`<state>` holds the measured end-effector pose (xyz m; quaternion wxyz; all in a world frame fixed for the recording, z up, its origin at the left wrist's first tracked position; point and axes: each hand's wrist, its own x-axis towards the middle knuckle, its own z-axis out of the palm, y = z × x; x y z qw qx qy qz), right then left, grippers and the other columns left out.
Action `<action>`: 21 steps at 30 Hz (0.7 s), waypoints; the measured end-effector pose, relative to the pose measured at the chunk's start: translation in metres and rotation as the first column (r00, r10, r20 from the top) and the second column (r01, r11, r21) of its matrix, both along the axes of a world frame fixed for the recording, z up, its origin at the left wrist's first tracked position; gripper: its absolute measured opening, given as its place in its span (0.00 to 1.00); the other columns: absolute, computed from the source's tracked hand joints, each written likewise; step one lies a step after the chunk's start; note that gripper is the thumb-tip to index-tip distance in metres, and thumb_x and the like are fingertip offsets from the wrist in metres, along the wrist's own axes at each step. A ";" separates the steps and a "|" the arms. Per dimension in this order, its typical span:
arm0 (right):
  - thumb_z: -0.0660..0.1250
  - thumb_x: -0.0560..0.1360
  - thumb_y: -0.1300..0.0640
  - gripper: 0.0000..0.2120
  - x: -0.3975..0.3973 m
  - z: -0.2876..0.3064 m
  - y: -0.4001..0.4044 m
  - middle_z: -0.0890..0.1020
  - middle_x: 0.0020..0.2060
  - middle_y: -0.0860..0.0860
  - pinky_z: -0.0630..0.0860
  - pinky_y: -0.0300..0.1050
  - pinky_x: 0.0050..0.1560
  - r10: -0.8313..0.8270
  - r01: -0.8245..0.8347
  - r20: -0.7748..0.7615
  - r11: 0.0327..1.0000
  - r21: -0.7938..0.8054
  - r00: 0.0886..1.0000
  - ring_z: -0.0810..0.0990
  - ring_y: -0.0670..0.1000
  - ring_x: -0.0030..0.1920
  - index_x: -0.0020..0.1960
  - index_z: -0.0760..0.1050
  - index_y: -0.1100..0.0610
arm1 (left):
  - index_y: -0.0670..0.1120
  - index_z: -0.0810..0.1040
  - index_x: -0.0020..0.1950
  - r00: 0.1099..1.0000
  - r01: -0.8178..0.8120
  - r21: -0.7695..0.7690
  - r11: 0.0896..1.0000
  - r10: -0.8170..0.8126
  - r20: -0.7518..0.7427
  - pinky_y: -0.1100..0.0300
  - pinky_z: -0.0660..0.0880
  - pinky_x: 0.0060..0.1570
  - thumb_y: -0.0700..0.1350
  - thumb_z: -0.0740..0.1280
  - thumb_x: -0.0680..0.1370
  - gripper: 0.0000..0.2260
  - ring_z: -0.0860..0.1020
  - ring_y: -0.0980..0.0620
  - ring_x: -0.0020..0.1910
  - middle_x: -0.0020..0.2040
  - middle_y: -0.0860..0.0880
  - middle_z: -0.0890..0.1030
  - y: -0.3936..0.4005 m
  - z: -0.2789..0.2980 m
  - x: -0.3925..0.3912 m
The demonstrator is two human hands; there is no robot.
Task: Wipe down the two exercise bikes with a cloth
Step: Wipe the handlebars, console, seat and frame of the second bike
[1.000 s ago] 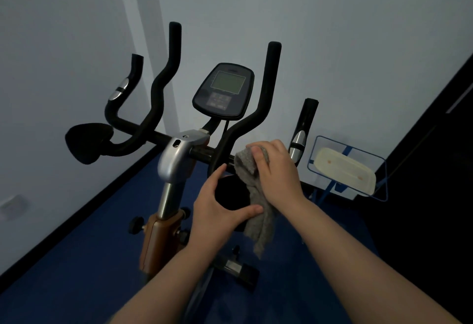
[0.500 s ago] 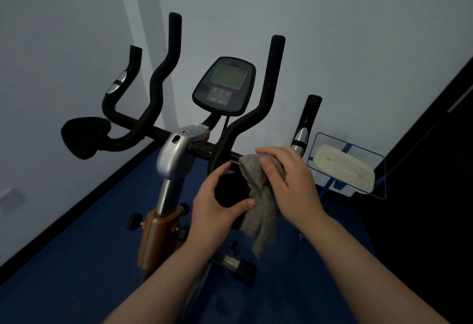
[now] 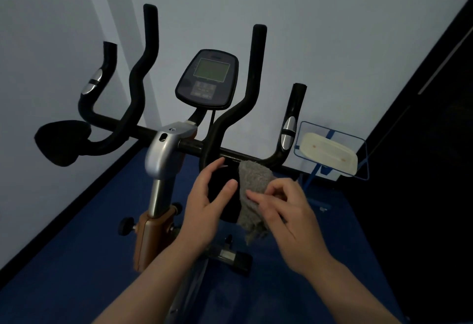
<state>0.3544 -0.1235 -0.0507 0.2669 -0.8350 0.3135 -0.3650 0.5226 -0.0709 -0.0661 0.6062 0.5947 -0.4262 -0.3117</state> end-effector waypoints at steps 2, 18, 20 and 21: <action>0.62 0.79 0.44 0.11 0.002 0.003 0.001 0.72 0.46 0.39 0.76 0.47 0.46 -0.058 0.055 0.055 0.997 0.056 0.997 0.76 0.46 0.49 0.54 0.81 0.45 | 0.54 0.70 0.71 1.000 -0.011 0.002 1.000 0.011 0.011 0.46 0.75 0.62 0.54 0.71 0.74 0.26 0.76 0.55 0.62 0.63 0.52 0.77 0.000 -0.001 -0.001; 0.58 0.81 0.55 0.06 0.057 0.001 -0.002 0.71 0.53 0.47 0.73 0.46 0.51 -0.309 0.327 -0.163 0.939 0.105 0.937 0.71 0.46 0.54 0.58 0.66 0.52 | 0.49 0.69 0.71 0.997 0.006 -0.056 0.998 -0.002 0.083 0.73 0.67 0.59 0.39 0.62 0.82 0.18 0.73 0.64 0.64 0.65 0.56 0.76 0.000 -0.010 0.007; 0.57 0.81 0.51 0.07 0.049 -0.007 0.014 0.69 0.54 0.45 0.74 0.44 0.49 -0.313 0.326 -0.114 0.937 0.125 0.943 0.72 0.45 0.53 0.58 0.65 0.49 | 0.50 0.70 0.71 0.997 0.008 -0.063 0.998 -0.004 0.073 0.74 0.67 0.59 0.38 0.62 0.82 0.18 0.72 0.64 0.64 0.65 0.56 0.75 -0.001 -0.012 0.007; 0.56 0.80 0.50 0.08 0.046 -0.009 0.018 0.68 0.54 0.45 0.75 0.44 0.47 -0.306 0.317 -0.094 0.938 0.139 0.947 0.72 0.44 0.51 0.58 0.64 0.49 | 0.50 0.70 0.71 0.998 0.006 -0.071 0.997 -0.001 0.070 0.74 0.67 0.59 0.38 0.61 0.82 0.18 0.72 0.64 0.64 0.65 0.57 0.76 -0.001 -0.012 0.007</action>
